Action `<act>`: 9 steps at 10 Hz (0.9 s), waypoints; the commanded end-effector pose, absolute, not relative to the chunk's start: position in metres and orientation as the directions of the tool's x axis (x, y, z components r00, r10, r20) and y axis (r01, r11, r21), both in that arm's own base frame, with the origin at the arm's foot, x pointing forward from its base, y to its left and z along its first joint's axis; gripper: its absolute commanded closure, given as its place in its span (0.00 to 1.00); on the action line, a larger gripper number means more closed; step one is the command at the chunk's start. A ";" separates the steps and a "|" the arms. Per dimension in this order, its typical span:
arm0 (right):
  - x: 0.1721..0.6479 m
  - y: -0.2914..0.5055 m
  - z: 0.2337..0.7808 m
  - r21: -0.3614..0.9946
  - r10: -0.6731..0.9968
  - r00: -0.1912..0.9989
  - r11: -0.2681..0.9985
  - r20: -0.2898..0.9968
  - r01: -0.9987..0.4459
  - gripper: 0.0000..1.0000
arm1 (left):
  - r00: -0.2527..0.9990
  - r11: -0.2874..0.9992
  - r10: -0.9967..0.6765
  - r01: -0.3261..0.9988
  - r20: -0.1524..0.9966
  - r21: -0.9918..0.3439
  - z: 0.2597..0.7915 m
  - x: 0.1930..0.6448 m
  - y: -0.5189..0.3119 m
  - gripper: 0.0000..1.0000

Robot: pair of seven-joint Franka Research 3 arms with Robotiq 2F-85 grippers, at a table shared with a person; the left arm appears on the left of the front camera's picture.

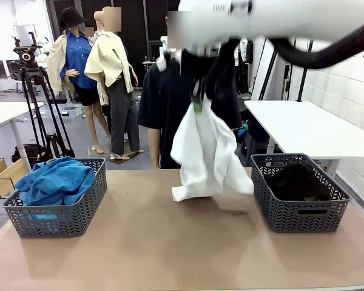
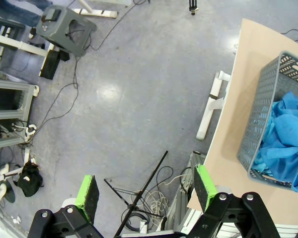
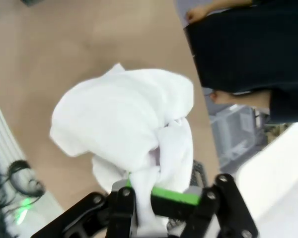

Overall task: Sort the tops and bottoms.
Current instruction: Lift clothes from the center of the table with your right hand, then sort the clothes according to human instructions.

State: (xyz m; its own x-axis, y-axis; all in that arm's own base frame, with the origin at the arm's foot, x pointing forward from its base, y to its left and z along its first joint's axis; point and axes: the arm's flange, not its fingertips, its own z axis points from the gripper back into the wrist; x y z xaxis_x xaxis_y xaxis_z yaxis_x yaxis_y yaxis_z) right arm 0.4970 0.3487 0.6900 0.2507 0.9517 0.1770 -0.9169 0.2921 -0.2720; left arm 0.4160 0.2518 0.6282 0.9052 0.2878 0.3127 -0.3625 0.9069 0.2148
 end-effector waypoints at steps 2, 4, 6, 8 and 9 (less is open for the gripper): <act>0.512 0.365 0.783 -0.308 0.954 0.226 0.279 0.196 -0.910 1.00 | 0.907 0.904 0.284 -0.362 0.312 0.228 0.629 0.414 0.253 0.00; 0.487 0.367 0.831 -0.343 0.958 0.188 0.255 0.217 -0.904 1.00 | 0.907 0.904 0.284 -0.362 0.312 0.228 0.629 0.414 0.253 0.00; 0.470 0.373 0.867 -0.375 0.960 0.182 0.251 0.211 -0.892 1.00 | 0.907 0.904 0.284 -0.362 0.312 0.228 0.629 0.414 0.253 0.00; 0.460 0.376 0.898 -0.403 0.951 0.217 0.292 0.222 -0.867 1.00 | 0.907 0.904 0.284 -0.362 0.312 0.228 0.629 0.414 0.253 0.00; 0.455 0.376 0.907 -0.408 0.954 0.201 0.278 0.221 -0.870 1.00 | 0.907 0.904 0.284 -0.362 0.312 0.228 0.629 0.414 0.253 0.00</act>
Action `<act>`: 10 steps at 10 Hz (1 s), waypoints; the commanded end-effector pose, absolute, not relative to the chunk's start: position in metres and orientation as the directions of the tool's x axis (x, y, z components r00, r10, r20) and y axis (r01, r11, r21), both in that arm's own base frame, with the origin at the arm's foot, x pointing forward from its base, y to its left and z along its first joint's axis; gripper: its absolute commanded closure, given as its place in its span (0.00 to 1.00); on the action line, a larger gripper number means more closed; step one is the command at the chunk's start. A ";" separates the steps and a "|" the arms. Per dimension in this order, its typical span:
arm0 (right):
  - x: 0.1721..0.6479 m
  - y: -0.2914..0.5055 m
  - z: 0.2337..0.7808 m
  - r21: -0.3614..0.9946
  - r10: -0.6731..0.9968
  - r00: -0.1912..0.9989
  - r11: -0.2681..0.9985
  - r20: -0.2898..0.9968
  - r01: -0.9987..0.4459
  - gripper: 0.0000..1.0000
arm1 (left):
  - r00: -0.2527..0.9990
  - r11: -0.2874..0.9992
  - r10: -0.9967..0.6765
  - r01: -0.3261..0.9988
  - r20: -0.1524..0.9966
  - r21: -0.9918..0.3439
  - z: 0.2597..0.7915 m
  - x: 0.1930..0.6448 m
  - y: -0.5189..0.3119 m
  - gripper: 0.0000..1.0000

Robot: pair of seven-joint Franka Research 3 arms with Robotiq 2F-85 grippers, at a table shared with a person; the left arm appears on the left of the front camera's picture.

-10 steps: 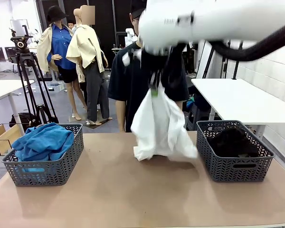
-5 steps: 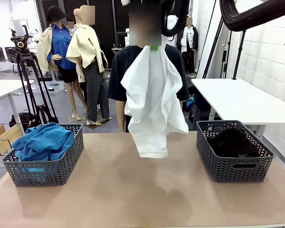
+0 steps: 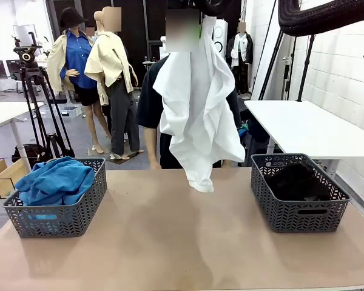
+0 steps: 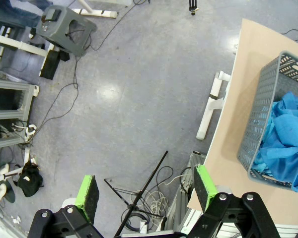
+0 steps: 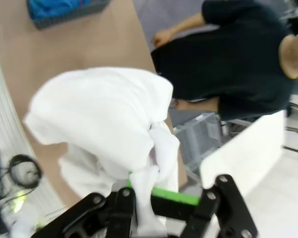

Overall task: Sort the tops and bottoms.
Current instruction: Sort the clothes according to human instructions.

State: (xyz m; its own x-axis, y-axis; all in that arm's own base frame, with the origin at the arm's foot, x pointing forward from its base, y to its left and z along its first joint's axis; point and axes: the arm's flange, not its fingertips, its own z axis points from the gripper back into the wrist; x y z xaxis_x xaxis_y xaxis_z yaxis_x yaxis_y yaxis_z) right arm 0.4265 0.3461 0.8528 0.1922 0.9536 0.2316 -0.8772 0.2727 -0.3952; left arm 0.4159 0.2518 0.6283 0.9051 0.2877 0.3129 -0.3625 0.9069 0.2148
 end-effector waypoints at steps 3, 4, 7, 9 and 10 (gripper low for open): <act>0.427 0.346 0.853 -0.395 0.954 0.192 0.273 0.232 -0.877 1.00 | 0.907 0.904 0.284 -0.362 0.312 0.228 0.629 0.414 0.253 0.00; 0.427 0.346 0.853 -0.395 0.954 0.192 0.273 0.232 -0.877 1.00 | 0.907 0.904 0.284 -0.362 0.312 0.228 0.629 0.414 0.253 0.00; 0.427 0.346 0.853 -0.395 0.954 0.192 0.273 0.232 -0.877 1.00 | 0.907 0.904 0.284 -0.362 0.312 0.228 0.629 0.414 0.253 0.00; 0.427 0.346 0.853 -0.395 0.954 0.192 0.273 0.232 -0.877 1.00 | 0.907 0.904 0.284 -0.362 0.312 0.228 0.629 0.414 0.253 0.00; 0.427 0.346 0.853 -0.395 0.954 0.192 0.273 0.232 -0.877 1.00 | 0.907 0.904 0.284 -0.362 0.312 0.228 0.629 0.414 0.253 0.00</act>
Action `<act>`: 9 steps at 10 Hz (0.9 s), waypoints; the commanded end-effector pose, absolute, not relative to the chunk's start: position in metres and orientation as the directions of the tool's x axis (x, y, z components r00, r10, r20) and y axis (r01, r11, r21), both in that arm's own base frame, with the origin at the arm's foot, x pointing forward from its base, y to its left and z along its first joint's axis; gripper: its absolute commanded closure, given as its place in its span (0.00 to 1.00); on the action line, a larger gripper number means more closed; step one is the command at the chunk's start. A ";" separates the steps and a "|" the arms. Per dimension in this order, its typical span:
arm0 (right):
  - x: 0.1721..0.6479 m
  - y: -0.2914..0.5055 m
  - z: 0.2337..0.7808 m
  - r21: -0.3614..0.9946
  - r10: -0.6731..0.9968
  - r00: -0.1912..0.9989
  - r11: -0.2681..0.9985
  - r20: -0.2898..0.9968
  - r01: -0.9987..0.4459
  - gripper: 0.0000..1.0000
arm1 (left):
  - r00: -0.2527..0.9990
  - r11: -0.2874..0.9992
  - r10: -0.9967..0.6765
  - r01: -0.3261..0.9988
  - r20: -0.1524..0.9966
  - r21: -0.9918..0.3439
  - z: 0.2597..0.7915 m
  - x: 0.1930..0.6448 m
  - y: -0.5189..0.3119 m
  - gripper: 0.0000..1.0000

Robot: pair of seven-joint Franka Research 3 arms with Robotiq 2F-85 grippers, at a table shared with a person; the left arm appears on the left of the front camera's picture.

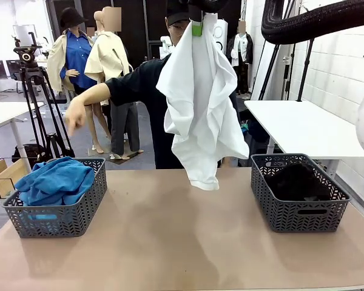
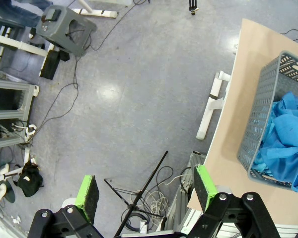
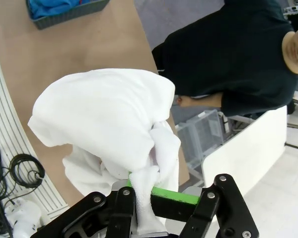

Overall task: Sort the tops and bottoms.
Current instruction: Sort the clothes according to human instructions.

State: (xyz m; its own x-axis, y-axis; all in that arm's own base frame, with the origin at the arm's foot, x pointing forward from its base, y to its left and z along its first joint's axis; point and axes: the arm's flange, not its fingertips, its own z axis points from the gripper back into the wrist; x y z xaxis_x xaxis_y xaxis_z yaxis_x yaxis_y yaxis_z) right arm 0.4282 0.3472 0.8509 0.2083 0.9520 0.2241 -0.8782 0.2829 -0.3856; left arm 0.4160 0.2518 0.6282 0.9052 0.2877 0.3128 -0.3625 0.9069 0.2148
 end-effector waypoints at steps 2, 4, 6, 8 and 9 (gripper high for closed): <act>0.427 0.346 0.853 -0.395 0.954 0.192 0.273 0.232 -0.877 1.00 | 0.907 0.904 0.284 -0.362 0.312 0.228 0.629 0.414 0.253 0.00; 0.427 0.346 0.853 -0.395 0.954 0.192 0.273 0.232 -0.877 1.00 | 0.907 0.904 0.284 -0.362 0.312 0.228 0.629 0.414 0.253 0.00; 0.427 0.346 0.853 -0.395 0.954 0.192 0.273 0.232 -0.877 1.00 | 0.907 0.904 0.284 -0.362 0.312 0.228 0.629 0.414 0.253 0.00; 0.427 0.346 0.853 -0.395 0.954 0.192 0.273 0.232 -0.877 1.00 | 0.907 0.904 0.284 -0.362 0.312 0.228 0.629 0.414 0.253 0.00; 0.427 0.346 0.853 -0.395 0.954 0.192 0.273 0.232 -0.877 1.00 | 0.907 0.904 0.284 -0.362 0.312 0.228 0.629 0.414 0.253 0.00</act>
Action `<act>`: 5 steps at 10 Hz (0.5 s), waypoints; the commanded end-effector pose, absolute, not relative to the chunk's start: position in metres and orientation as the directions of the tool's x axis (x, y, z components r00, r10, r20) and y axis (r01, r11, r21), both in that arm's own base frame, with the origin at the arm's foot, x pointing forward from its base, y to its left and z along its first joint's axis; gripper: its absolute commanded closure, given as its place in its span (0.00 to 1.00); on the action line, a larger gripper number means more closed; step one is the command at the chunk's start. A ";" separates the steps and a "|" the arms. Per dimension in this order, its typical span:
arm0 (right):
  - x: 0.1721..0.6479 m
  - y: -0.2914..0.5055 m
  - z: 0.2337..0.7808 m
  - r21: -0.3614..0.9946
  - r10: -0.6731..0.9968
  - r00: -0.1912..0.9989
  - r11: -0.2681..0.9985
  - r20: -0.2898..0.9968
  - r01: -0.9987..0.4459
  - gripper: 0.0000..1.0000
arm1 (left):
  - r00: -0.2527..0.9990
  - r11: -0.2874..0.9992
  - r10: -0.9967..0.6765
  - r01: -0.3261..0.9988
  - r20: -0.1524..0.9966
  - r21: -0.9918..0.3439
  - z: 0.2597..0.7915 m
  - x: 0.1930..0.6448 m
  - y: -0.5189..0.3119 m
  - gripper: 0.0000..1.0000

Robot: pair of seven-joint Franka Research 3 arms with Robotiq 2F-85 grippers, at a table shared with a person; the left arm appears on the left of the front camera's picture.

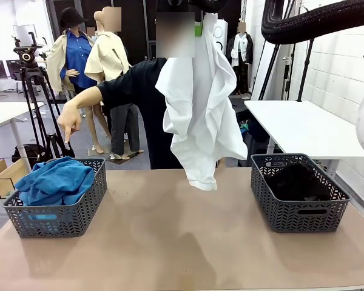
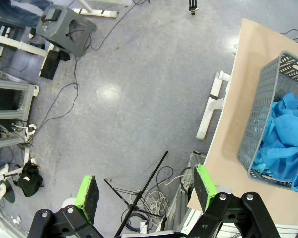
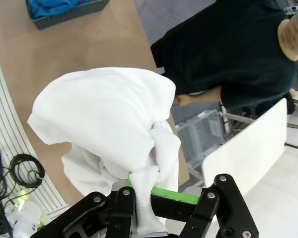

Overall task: Sort the tops and bottoms.
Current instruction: Sort the clothes according to human instructions.

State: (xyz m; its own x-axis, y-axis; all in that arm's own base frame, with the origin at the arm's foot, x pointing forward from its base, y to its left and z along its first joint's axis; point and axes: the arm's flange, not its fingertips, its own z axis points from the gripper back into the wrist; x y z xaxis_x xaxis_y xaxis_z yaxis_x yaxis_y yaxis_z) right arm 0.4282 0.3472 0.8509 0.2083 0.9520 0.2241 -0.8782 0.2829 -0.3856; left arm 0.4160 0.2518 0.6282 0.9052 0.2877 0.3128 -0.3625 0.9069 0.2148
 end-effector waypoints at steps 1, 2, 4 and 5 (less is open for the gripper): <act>0.427 0.346 0.853 -0.395 0.954 0.192 0.273 0.232 -0.877 1.00 | 0.907 0.904 0.284 -0.362 0.312 0.228 0.629 0.414 0.253 0.00; 0.427 0.346 0.853 -0.395 0.954 0.192 0.273 0.232 -0.877 1.00 | 0.907 0.904 0.284 -0.362 0.312 0.228 0.629 0.414 0.253 0.00; 0.427 0.346 0.853 -0.395 0.954 0.192 0.273 0.232 -0.877 1.00 | 0.907 0.904 0.284 -0.362 0.312 0.228 0.629 0.414 0.253 0.00; 0.427 0.346 0.853 -0.395 0.954 0.192 0.273 0.232 -0.877 1.00 | 0.907 0.904 0.284 -0.362 0.312 0.228 0.629 0.414 0.253 0.00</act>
